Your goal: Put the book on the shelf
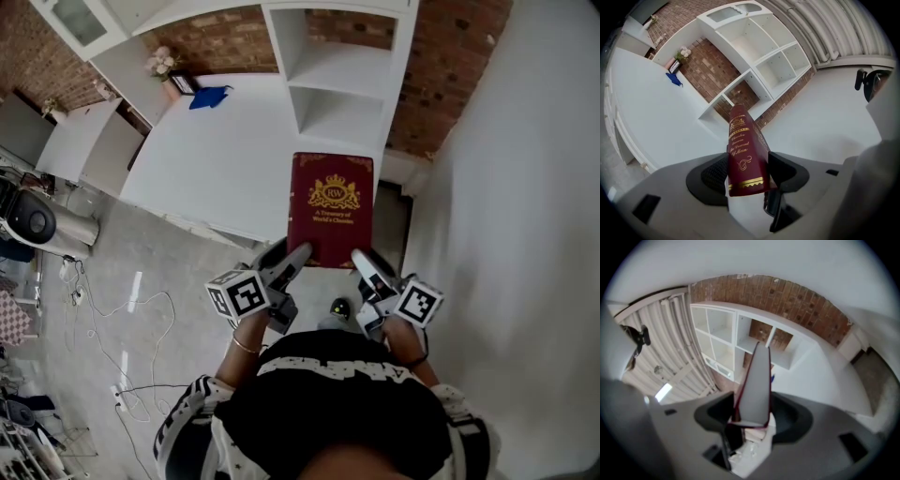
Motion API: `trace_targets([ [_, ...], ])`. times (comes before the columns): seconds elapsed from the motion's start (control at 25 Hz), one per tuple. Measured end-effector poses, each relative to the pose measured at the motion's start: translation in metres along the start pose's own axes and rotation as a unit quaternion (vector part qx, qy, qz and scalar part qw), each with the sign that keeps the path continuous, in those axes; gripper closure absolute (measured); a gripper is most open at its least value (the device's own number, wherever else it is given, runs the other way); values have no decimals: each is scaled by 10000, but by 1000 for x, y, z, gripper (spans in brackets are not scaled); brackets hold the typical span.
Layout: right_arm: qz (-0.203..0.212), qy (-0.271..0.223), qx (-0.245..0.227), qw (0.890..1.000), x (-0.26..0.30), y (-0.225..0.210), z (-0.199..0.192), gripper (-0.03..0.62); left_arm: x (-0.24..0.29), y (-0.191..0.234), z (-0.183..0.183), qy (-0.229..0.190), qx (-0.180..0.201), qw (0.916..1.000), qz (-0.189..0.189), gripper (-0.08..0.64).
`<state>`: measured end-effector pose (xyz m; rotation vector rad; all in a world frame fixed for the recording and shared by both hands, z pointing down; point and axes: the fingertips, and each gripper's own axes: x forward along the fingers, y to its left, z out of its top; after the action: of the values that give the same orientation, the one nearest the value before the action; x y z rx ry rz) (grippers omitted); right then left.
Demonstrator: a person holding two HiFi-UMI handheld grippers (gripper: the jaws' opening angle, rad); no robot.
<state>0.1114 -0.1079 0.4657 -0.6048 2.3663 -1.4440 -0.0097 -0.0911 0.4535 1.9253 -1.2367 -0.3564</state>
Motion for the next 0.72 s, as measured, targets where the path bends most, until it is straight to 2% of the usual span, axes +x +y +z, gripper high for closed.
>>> trace_targets([
  [0.36, -46, -129, 135, 9998, 0, -30, 26, 328, 41, 5, -2, 79, 58, 10000, -13, 278],
  [0.72, -67, -154, 16, 9999, -4, -23, 33, 328, 42, -3, 1, 66, 57, 9999, -59, 278],
])
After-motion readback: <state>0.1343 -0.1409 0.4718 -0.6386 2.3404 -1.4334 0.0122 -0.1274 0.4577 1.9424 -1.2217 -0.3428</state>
